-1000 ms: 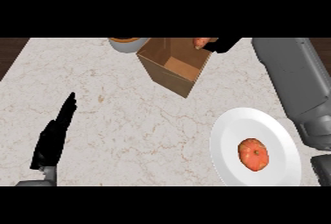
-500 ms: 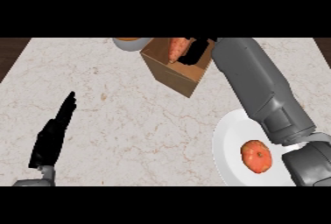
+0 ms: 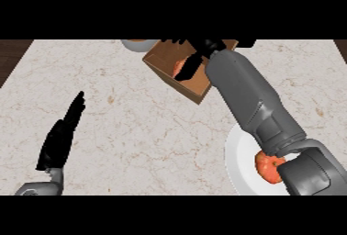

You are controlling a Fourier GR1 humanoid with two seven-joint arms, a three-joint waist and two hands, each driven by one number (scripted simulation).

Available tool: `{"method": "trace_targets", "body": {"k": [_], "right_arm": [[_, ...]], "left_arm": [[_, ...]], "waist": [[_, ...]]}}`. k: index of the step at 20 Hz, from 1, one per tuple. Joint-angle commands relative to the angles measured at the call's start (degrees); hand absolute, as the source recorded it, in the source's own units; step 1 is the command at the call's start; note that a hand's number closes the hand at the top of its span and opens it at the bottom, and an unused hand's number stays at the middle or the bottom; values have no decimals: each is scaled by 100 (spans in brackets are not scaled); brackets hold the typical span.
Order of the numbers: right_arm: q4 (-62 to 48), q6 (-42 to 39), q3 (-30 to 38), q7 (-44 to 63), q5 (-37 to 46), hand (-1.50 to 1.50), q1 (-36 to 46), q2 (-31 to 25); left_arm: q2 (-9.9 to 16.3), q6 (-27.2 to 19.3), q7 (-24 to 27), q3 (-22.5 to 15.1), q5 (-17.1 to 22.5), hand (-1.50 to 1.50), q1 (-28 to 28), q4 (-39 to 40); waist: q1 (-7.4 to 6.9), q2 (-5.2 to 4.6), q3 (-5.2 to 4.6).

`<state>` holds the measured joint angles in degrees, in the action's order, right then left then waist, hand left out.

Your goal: Pick the sweet potato from the plate and place it in the cardboard box

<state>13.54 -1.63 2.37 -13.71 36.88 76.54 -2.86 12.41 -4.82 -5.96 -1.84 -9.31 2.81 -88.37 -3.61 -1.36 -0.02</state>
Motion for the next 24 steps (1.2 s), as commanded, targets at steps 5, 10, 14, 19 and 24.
{"method": "trace_targets", "body": {"k": [5,10,14,19,24], "right_arm": [[142,641,1209,-121,-1080,-150,206,1],[51,229,1930,-505,-1765,-150,42,-573],[-15,-130,2372,-639,-2173,-150,-118,-1132],[-156,-54,2678,-362,-2345,-150,-122,-1963],[-257,-858,2928,-693,-2553,-150,-605,-2859]], "left_arm": [[62,56,-48,111,54,0,12,-13],[78,193,63,118,155,0,-28,-19],[80,92,22,98,9,0,-92,-49],[-20,20,-120,30,-44,0,85,-155],[42,143,142,114,69,0,-93,-71]], "waist": [[-29,-2,5],[-68,-41,8],[-19,-28,10],[-53,-64,15],[-98,-114,23]]}}
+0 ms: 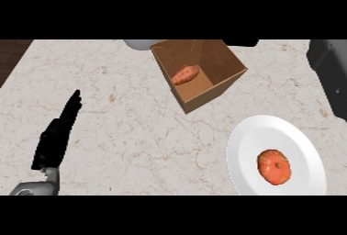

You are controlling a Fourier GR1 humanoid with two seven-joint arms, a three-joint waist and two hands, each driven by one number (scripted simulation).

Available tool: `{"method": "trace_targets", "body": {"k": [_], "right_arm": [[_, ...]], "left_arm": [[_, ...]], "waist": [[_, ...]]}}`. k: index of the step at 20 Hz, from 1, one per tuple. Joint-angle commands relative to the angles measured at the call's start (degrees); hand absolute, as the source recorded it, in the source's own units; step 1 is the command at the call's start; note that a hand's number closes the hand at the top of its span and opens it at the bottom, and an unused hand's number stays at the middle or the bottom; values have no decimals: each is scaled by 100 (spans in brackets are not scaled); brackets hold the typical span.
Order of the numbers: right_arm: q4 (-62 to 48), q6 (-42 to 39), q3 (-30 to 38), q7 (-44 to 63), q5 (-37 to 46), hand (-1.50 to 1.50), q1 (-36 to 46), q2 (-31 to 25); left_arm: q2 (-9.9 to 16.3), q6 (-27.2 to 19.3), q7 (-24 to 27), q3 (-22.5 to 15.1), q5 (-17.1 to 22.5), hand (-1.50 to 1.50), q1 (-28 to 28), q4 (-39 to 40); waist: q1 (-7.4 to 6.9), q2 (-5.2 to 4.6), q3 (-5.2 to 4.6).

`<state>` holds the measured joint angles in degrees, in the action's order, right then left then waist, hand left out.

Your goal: Pick the sweet potato from the plate and place it in the cardboard box

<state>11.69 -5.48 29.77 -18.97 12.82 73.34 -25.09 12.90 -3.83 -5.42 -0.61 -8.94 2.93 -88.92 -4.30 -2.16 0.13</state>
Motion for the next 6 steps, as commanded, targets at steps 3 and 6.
{"method": "trace_targets", "body": {"k": [3,6], "right_arm": [[-98,-765,172,-246,-116,-150,-280,-906],[-145,-1163,122,-360,-61,-150,-418,-1163]], "left_arm": [[-41,-8,-124,-104,-99,0,212,-52],[-177,10,47,-211,-80,0,65,35]], "waist": [[-64,-71,15],[-77,-58,13]]}}
